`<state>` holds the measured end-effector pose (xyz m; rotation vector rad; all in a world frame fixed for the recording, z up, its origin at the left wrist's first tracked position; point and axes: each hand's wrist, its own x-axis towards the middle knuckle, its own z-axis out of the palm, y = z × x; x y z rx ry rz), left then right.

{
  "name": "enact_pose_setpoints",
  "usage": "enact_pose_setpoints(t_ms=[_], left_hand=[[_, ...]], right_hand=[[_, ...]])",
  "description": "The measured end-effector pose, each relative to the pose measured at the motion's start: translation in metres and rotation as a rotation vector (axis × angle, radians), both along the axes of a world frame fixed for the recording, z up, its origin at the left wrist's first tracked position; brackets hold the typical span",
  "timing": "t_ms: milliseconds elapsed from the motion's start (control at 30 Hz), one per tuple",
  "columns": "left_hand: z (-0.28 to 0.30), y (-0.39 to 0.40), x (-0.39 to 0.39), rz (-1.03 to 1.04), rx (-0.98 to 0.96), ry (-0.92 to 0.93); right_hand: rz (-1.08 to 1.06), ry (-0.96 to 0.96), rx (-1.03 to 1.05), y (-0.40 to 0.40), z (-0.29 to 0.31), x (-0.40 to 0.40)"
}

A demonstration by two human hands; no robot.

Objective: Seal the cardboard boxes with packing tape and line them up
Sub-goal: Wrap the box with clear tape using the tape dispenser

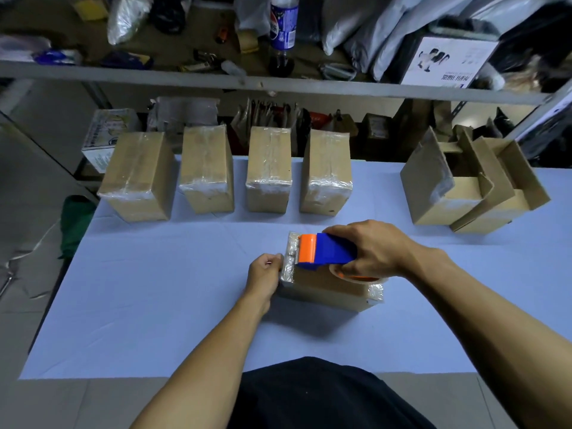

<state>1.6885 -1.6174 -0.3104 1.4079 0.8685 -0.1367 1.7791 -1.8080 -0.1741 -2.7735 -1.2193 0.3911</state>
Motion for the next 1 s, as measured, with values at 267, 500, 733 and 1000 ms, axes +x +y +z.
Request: enact_pose_setpoints(t_ms=[267,500,733,1000], left_hand=[[-0.003,-0.002,0.011,0.109,-0.088,0.291],[0.032,-0.018,0.019,-0.205,0.278,-0.099],[0.025,-0.022,0.027,-0.317,0.350,-0.076],[0.031,-0.040,0.031,-0.307,0.574,-0.034]], right_hand=[[-0.068,-0.042,-0.072,0.005,-0.003,-0.006],[-0.074,-0.072,-0.149,0.016,-0.002,-0.008],[-0.125,-0.080,-0.151,0.002,-0.005,-0.004],[-0.164,-0.013,-0.032,-0.042,-0.003,-0.015]])
